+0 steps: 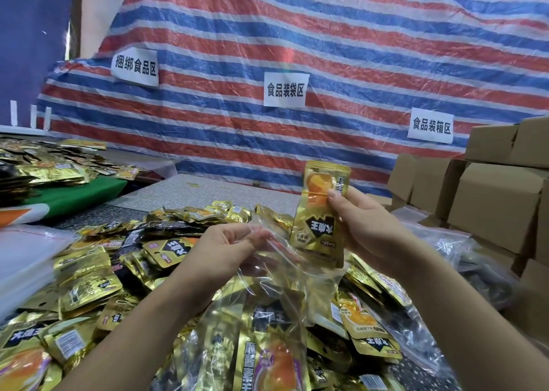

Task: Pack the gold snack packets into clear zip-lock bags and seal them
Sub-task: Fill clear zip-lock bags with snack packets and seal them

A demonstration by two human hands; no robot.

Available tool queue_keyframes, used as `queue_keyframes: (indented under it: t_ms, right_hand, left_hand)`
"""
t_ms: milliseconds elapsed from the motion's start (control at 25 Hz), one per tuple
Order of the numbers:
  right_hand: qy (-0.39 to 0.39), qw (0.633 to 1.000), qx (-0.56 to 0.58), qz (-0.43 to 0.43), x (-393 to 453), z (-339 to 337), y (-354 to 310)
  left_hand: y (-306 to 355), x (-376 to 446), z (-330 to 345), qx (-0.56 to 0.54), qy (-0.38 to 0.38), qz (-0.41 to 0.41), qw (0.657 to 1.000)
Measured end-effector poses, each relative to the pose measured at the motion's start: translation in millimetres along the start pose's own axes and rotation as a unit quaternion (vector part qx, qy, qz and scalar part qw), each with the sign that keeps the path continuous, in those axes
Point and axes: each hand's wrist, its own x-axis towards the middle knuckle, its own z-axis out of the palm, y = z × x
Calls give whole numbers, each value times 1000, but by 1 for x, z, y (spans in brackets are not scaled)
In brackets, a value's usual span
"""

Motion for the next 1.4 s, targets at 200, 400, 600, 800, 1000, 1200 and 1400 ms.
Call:
queue_keyframes:
  t_ms: [200, 400, 600, 800, 1000, 1200, 1400]
  right_hand:
    - [-28, 988, -133, -80, -1, 19, -1]
    - [-33, 993, -79, -78, 0, 26, 3]
    - [-104, 983, -143, -44, -3, 20, 7]
    - [-100, 981, -165, -4, -8, 19, 4]
    - [-48, 979, -197, 32, -10, 23, -1]
    - [-43, 978, -191, 69, -14, 21, -1]
    - [-62, 985, -39, 153, -11, 20, 1]
  left_hand:
    - [0, 0, 2, 6, 3, -9, 1000]
    - [-1, 1, 3, 18, 22, -9, 1000]
    - [-1, 2, 4, 15, 30, 2, 999]
    - [1, 0, 7, -22, 38, 6, 999]
    - [4, -1, 7, -36, 52, -1, 998]
    - [6, -2, 12, -25, 74, -31, 996]
    - [13, -4, 14, -55, 111, -51, 991]
